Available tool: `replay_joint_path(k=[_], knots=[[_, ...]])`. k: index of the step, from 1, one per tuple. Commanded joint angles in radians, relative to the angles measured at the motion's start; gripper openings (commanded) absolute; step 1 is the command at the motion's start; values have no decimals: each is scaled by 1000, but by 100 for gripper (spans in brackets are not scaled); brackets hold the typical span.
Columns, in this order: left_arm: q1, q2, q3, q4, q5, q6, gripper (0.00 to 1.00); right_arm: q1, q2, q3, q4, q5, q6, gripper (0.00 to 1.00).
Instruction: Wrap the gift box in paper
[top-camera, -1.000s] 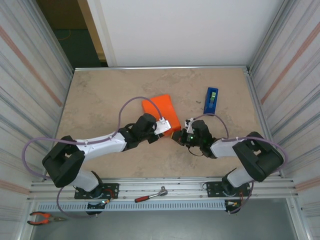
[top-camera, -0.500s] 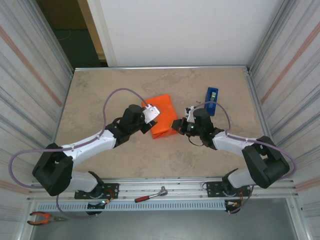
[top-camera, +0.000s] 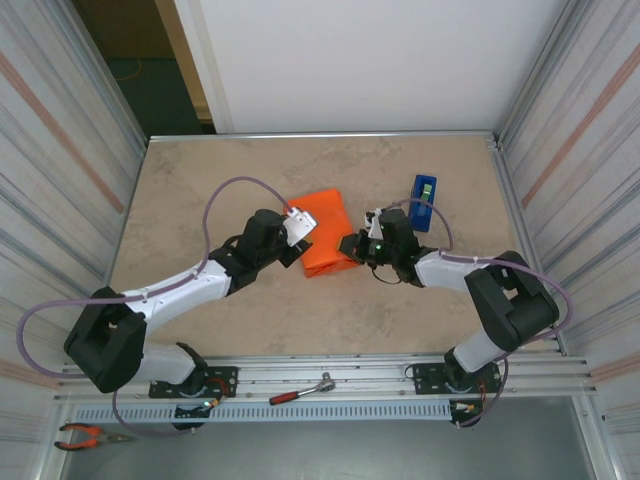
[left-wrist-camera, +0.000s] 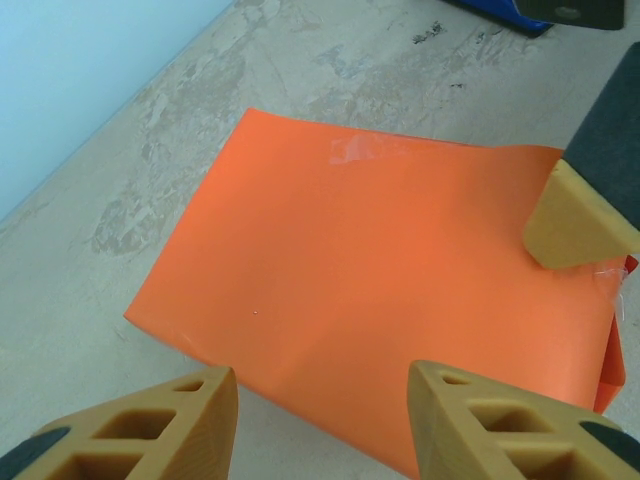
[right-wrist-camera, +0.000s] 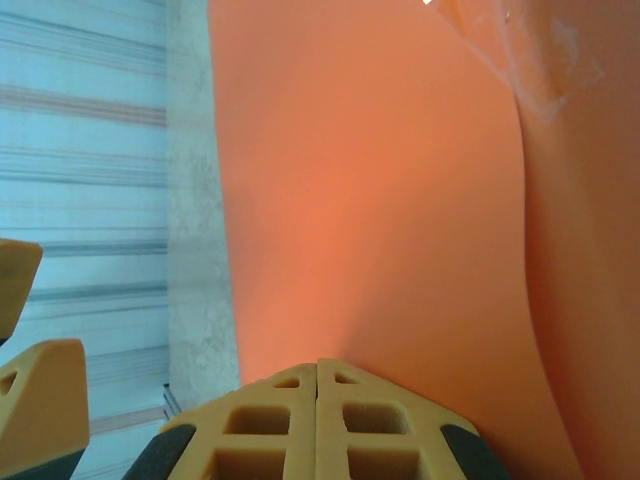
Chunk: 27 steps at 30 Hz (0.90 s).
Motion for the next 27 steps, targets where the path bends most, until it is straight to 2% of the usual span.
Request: replay_joint_path(k=[1,10,15,21,27], knots=[[8,-32,-16,37,10,-16,48,-7,25,33,-3,-24,-35,0],[24,-36,-10,42,7,-44,49,-15,-91,42,-139,-11,-105,0],[90,-44,32,3,25,-127,54,-11,-164,37,-237,6,-149,0],[147,-47,58,-30,29,-182,59,19,-153,44,-265,13,-163,0],[169,-45,52,-28,41,-219,60,46,-116,70,-268,28,-171,0]])
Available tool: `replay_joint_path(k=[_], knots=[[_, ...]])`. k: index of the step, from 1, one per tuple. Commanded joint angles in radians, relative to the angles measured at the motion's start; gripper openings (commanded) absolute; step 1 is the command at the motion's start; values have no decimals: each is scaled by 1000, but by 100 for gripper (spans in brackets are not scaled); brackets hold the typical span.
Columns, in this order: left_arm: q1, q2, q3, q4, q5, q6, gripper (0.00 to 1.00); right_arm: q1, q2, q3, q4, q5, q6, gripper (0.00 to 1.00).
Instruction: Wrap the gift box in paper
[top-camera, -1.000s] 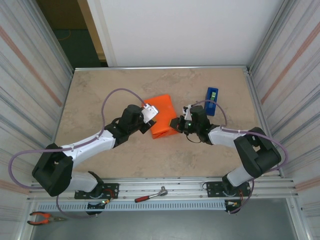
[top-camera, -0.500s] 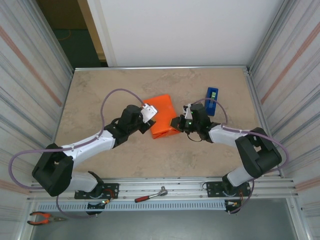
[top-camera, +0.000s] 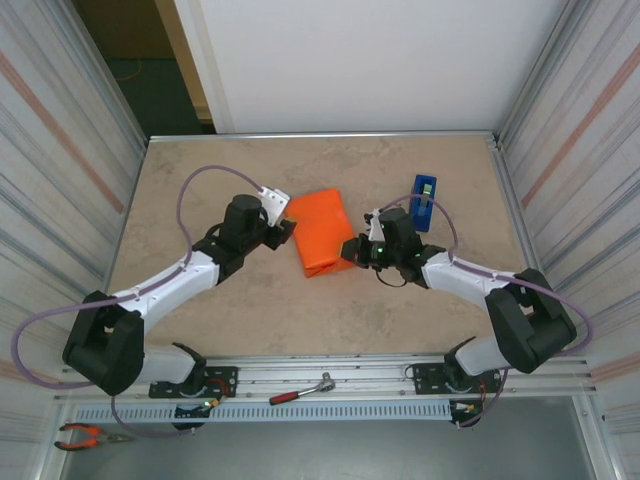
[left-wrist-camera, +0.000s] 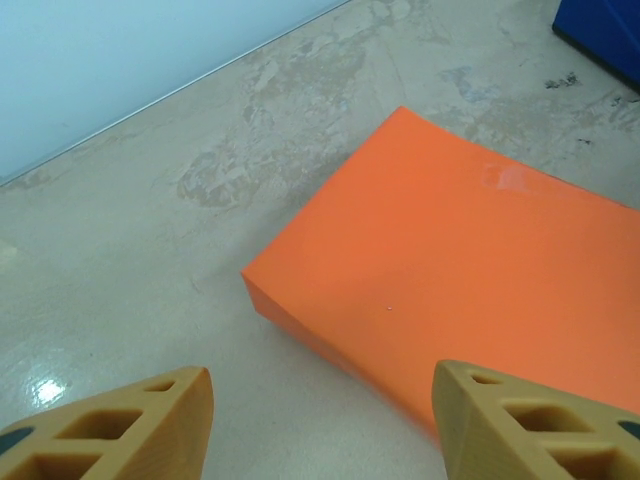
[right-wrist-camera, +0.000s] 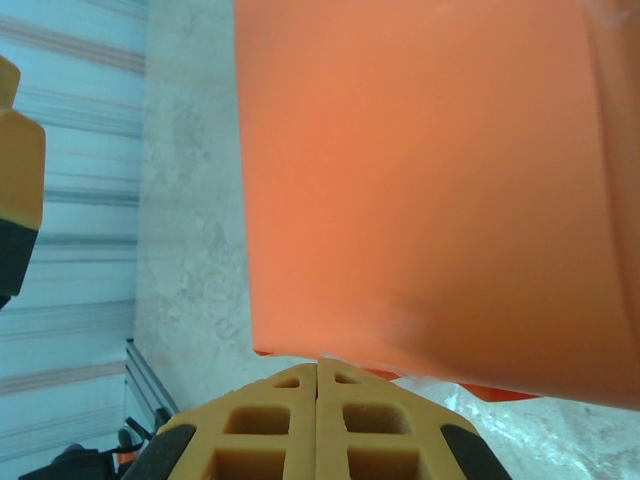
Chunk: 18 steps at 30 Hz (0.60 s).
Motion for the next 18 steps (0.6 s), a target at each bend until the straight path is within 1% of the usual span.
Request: replay_joint_path(k=[1,12,18], knots=[[8,-31,20,-11,24,-40,60,9,31,39,-13,18,-32,0],[18,-38,21,-12,37,-40,60,-3,140,98,4,11,-35,0],[24,-35,24,-11,45,-38,60,-17,200,126,-17,-1,-29,0]])
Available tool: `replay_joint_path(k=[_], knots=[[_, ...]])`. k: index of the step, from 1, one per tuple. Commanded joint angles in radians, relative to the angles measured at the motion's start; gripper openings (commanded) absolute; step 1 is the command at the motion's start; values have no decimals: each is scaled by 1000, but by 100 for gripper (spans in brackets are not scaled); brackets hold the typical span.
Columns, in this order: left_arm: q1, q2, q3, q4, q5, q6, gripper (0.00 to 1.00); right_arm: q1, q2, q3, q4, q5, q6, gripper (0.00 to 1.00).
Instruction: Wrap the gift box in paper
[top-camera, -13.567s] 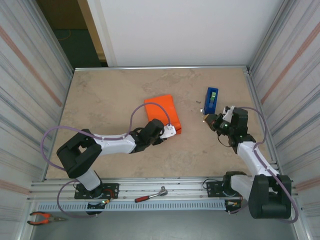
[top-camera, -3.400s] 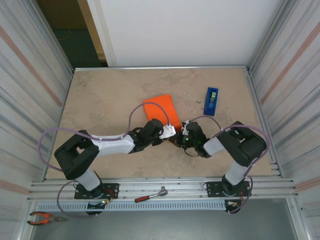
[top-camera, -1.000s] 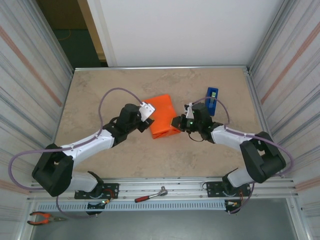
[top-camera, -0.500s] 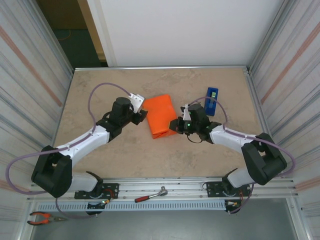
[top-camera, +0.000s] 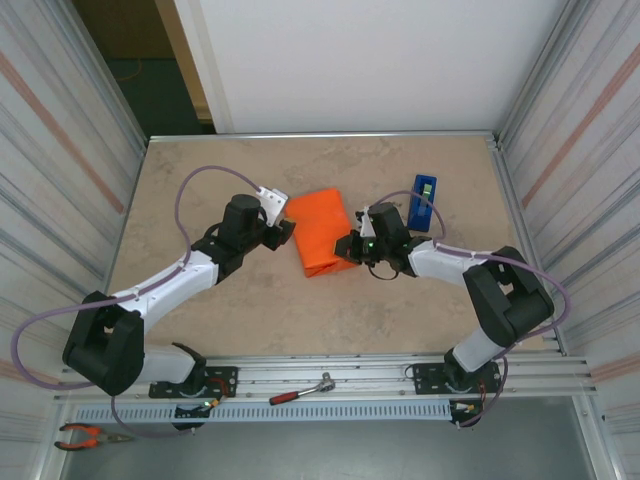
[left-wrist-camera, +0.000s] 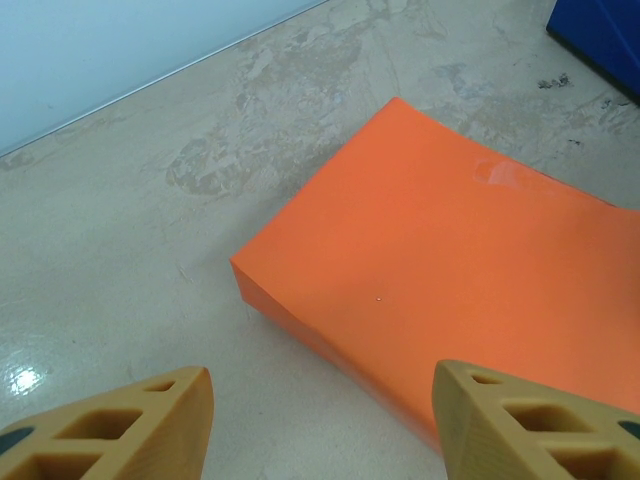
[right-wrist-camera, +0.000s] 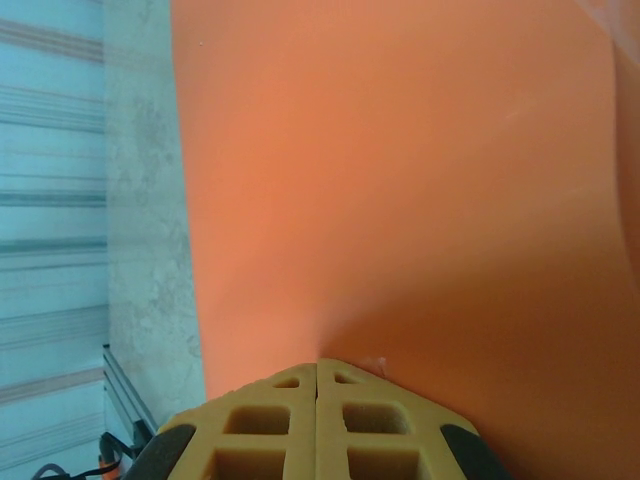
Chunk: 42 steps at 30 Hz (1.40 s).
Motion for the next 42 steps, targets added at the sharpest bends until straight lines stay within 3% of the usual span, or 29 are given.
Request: replay_joint_path(k=[1,13,26,31,34,35,38,41,42], knots=[[13,-34,25,4,22,-8,60,-13,38,33,-14,-4,-9,0],[25,-19,32,5,47,-4,60,-38,25,116,-95,-40,-30,0],[31,19,59,12,52,-22,61,-47,114,146,-125,-57,-38,0],[57,57,88,11,48,-99,65,-62,95,203,-163,-72,-40,0],[101,106,129,-17,77,-220,67,-91,71,264,-206,-76,-42,0],[124,124,140,-23,103,-270,69,-104,66,292,-234,-72,-48,5],[181,188,177,-35,193,-411,71,-141,72,380,-349,-34,-80,40],[222,260,211,-39,286,-514,72,-181,117,436,-390,-50,-84,61],[226,280,215,-27,315,-536,73,-196,145,450,-401,-65,-85,63]])
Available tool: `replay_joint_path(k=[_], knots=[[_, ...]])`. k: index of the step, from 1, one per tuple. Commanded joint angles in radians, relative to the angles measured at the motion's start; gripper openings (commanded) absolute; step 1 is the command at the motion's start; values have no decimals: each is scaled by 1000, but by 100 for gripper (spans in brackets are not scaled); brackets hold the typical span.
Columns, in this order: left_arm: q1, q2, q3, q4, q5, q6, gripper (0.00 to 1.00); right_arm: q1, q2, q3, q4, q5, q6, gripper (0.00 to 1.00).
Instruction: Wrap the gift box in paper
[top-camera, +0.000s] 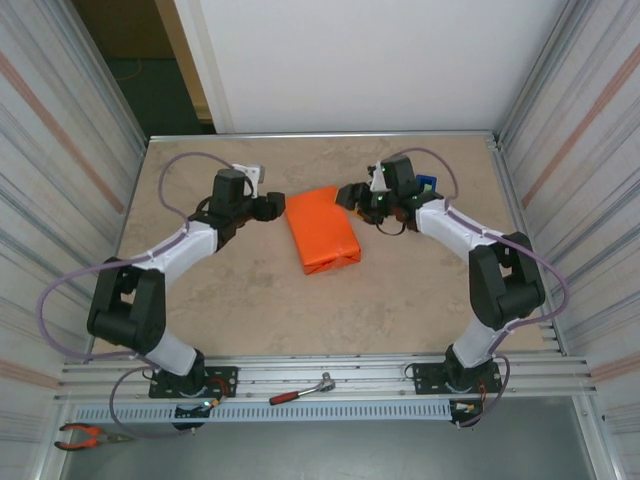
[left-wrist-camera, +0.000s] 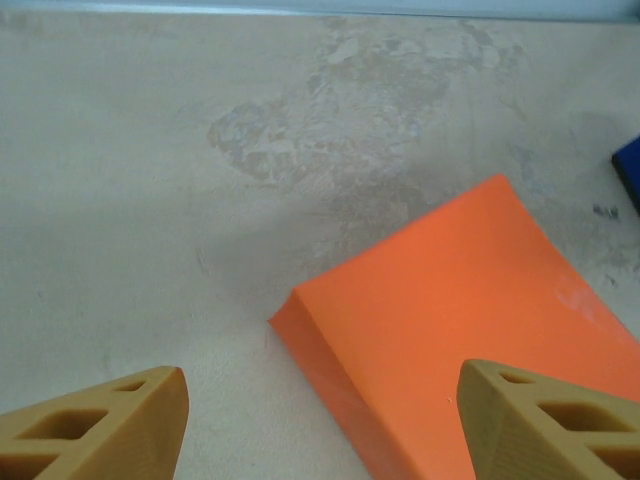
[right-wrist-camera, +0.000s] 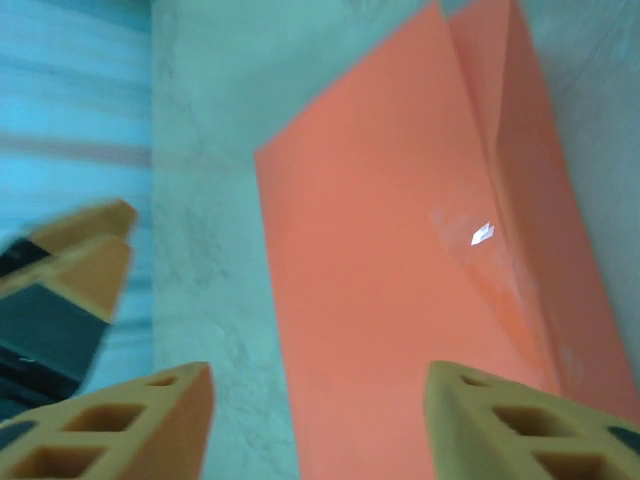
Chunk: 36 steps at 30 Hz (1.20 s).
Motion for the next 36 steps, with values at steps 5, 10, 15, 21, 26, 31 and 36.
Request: replay_joint_path(k=[5,10,15,21,26,31,36], knots=[[17,114,36,68,213,-243,75,-57,140,74,-94,-28,-32,64],[17,183,49,107,200,-312,77,-50,148,53,-62,8,-27,64],[15,274,119,96,213,-375,76,-49,148,28,-45,34,-21,65],[-5,345,142,108,211,-439,77,-55,110,-12,-49,75,-24,65],[-11,424,203,145,283,-436,42,-74,73,-33,-67,60,-32,65],[-16,436,248,185,343,-412,4,-89,18,-51,-95,61,-62,65],[-34,341,222,272,329,-389,0,-116,-51,-75,-103,55,-83,66]])
